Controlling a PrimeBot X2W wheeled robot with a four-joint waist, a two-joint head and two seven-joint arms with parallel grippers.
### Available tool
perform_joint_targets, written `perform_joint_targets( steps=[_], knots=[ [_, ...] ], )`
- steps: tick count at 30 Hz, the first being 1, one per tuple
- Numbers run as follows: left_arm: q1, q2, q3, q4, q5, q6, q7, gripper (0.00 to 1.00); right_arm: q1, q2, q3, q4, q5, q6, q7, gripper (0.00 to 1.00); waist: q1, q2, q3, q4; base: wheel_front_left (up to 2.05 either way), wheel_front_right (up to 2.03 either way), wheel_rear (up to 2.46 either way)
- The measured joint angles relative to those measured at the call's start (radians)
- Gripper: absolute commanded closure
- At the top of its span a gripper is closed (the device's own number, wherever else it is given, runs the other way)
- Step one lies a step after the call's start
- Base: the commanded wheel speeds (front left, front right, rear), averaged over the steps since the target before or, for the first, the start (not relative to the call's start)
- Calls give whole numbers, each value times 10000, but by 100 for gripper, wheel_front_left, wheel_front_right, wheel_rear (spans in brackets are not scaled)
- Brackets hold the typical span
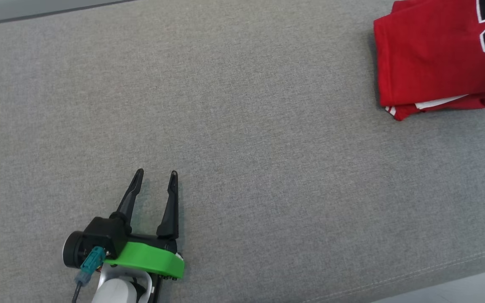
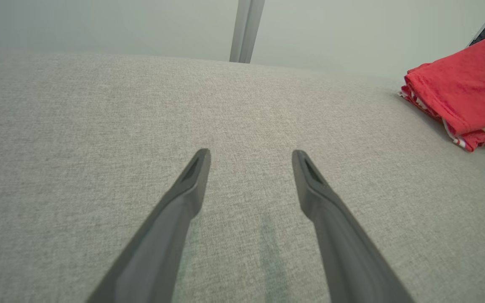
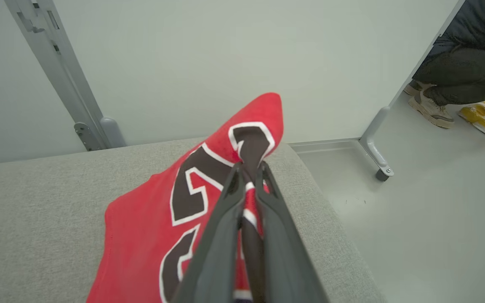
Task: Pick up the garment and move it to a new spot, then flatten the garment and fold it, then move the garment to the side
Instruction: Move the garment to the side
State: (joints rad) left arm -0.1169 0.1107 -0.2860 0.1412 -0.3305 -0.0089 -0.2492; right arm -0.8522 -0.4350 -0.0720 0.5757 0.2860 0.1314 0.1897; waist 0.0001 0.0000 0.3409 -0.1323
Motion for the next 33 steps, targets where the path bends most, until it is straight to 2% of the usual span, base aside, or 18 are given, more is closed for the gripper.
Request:
perform_joint_targets(
  steps=[4, 7, 14, 15, 16, 17, 21, 25, 29, 33],
  knots=[
    [-165, 40, -92, 0, 61, -23, 15, 0, -174, -692, -79, 495, -520, 0, 196, 100, -1, 0, 303, 244, 0, 0, 0],
    [-294, 65, -171, -35, 115, -50, 46, 0, -319, -926, -263, 968, -922, 0, 198, 100, -1, 0, 518, 440, 0, 0, 0],
    [-454, 159, -360, -127, 240, -54, 167, 0, -602, -1271, -1212, 2054, -2163, 2, -803, 100, -1, 0, 1024, 933, 0, 0, 0],
    [-460, 174, -368, -144, 249, -54, 192, 0, -645, -1298, -1532, 2155, -2452, 4, -1156, 59, -1, 0, 1091, 987, 0, 0, 0],
    [-464, 199, -380, -159, 251, -48, 192, 0, -732, -1335, -1866, 2268, -2794, 4, -1584, 59, -1, 0, 1166, 1042, 0, 0, 0],
    [-469, 209, -387, -167, 251, -46, 194, 0, -778, -1360, -2146, 2370, -3108, 2, -1852, 0, -1, 0, 1223, 1087, 0, 0, 0],
    [-474, 228, -420, -203, 251, -4, 238, 0, -743, -943, -3248, 2846, -4121, 2, -2677, 0, -1, 0, 1369, 1202, 0, 0, 0],
    [-477, 313, -414, -244, 251, 44, 278, 0, -741, -389, -3691, 3239, -4569, 2, -3187, 0, -1, 0, 1352, 1099, 0, 0, 0],
    [-478, 336, -418, -301, 249, 63, 295, 0, -799, 35, -3561, 3382, -4753, 2, -3707, 0, -1, 0, 1269, 917, 0, 0, 0],
    [-478, 372, -360, -345, 215, 127, 320, 0, -1100, 405, -2918, 3394, -4707, 2, -4086, 0, -1, 0, 1111, 764, 0, 0, 0]
  ],
)
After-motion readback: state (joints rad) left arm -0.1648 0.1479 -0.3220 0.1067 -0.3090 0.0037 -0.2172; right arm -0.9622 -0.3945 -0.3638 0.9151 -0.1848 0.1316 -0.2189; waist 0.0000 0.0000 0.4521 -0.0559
